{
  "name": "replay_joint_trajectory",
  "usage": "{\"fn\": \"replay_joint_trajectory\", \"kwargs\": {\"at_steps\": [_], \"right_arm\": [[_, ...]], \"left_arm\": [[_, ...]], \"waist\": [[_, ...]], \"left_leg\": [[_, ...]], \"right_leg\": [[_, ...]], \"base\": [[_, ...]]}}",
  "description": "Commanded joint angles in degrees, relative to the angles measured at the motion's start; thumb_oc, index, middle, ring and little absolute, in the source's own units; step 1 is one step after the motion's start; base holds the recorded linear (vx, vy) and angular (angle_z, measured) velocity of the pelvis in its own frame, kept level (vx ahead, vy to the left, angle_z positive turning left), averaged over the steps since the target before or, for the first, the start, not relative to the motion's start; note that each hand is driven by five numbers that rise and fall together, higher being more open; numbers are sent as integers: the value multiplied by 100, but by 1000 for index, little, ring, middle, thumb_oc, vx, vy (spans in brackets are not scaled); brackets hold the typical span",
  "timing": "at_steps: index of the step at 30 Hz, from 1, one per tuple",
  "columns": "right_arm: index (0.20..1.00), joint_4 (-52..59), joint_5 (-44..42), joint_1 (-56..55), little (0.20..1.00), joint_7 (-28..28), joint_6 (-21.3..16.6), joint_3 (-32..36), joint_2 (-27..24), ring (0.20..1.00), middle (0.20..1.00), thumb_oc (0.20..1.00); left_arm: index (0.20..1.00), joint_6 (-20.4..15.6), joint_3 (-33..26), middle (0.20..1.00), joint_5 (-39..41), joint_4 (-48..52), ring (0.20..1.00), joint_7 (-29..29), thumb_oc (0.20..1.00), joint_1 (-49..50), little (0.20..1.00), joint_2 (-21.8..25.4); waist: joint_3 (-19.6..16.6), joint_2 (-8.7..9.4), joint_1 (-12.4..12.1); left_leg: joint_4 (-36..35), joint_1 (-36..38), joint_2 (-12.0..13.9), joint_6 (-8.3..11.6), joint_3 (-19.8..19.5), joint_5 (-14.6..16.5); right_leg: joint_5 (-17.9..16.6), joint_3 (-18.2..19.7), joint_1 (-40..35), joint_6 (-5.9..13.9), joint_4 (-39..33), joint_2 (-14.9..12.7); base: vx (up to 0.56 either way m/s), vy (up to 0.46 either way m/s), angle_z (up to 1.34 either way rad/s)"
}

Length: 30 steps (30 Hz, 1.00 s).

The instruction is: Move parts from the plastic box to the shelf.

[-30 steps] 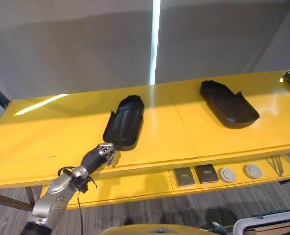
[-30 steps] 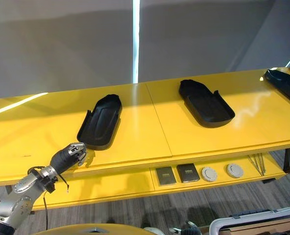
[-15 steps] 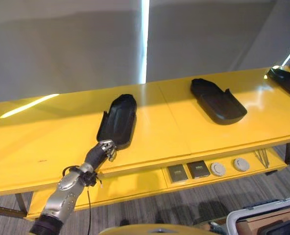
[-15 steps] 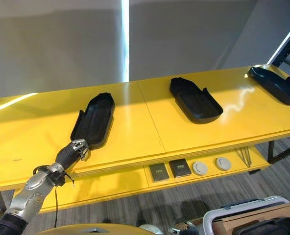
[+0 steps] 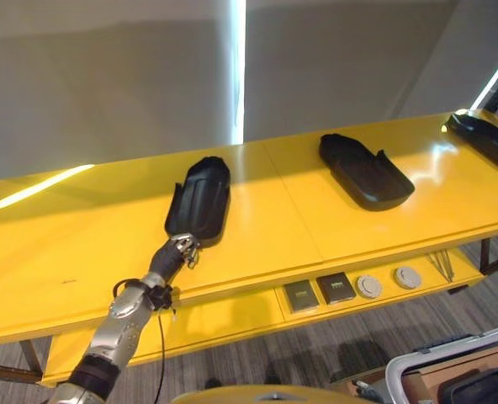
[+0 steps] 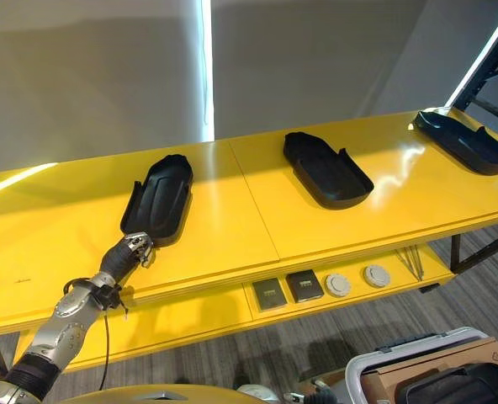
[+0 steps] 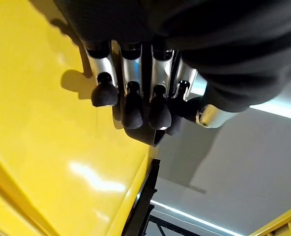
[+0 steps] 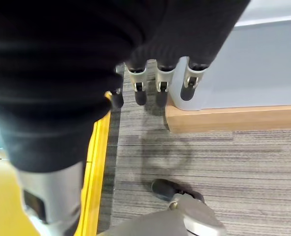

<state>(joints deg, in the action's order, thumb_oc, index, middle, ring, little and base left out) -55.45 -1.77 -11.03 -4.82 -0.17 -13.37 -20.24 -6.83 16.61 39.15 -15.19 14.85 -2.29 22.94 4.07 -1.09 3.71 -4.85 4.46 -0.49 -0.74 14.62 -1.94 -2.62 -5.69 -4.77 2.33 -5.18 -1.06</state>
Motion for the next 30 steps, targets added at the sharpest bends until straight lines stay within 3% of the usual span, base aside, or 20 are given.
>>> {"fn": "replay_joint_trajectory", "kwargs": {"at_steps": [1, 6, 7, 8, 14, 21, 24, 30], "right_arm": [[1000, -192, 186, 233, 1000, 45, -38, -179, -31, 1000, 1000, 1000], [1000, -221, 203, 258, 1000, 56, -40, -184, -23, 1000, 1000, 1000], [1000, -224, 208, 267, 1000, 60, -29, -183, -24, 1000, 1000, 1000], [1000, -247, 220, 272, 1000, 66, -46, -164, -37, 1000, 1000, 1000], [1000, -244, 231, 288, 1000, 96, -66, -116, -80, 1000, 1000, 1000], [1000, -334, 258, 367, 1000, 84, -170, -103, -100, 1000, 1000, 1000], [1000, -402, 152, 454, 1000, 50, -213, -152, -92, 1000, 1000, 1000], [1000, -405, -32, 574, 1000, 8, -217, -339, -42, 1000, 1000, 1000]], "left_arm": [[200, -269, 100, 200, -77, -283, 200, -28, 200, -520, 200, -121], [200, -294, 131, 200, -62, -177, 200, 144, 200, -533, 200, -114], [275, -315, 137, 275, -52, -147, 275, 212, 275, -529, 275, -105], [1000, -257, 133, 1000, -35, 72, 1000, 351, 1000, -526, 1000, -46], [1000, -57, 116, 1000, 113, 916, 1000, 717, 1000, -435, 1000, 125], [1000, 299, 66, 1000, 254, 2413, 1000, 1644, 1000, -344, 1000, 425], [1000, 447, 201, 1000, 243, 2791, 1000, 2045, 1000, -403, 1000, 553], [1000, 767, 848, 1000, 287, 2769, 1000, 2210, 1000, -537, 1000, 600]], "waist": [[16, 103, 66], [21, 104, 59], [23, 103, 55], [27, 92, 43], [45, 64, -10], [28, -5, -127], [-13, -44, -157], [-79, -40, -69]], "left_leg": [[-15, 180, 727, 400, 4, 152], [-15, 192, 724, 395, -4, 165], [-15, 194, 724, 394, -6, 166], [-15, 188, 722, 391, -22, 165], [-15, 178, 709, 389, -64, 164], [-15, 136, 690, 389, -161, 138], [-15, 120, 680, 388, -188, 140], [-15, 90, 701, 393, -166, 138]], "right_leg": [[-4, 81, 130, 420, 18, -294], [5, 81, 120, 419, 18, -297], [3, 79, 119, 420, 18, -297], [7, 77, 123, 415, 18, -297], [20, 55, 108, 410, 18, -304], [25, -14, 96, 412, 18, -326], [40, -35, 88, 428, 18, -335], [29, 17, 123, 452, 18, -301]], "base": [[21, -2, -4], [0, 0, 0], [0, 0, 0], [0, 0, 0], [0, 0, 0], [-34, 9, 2], [-51, 3, 3], [-63, -40, 1]]}}
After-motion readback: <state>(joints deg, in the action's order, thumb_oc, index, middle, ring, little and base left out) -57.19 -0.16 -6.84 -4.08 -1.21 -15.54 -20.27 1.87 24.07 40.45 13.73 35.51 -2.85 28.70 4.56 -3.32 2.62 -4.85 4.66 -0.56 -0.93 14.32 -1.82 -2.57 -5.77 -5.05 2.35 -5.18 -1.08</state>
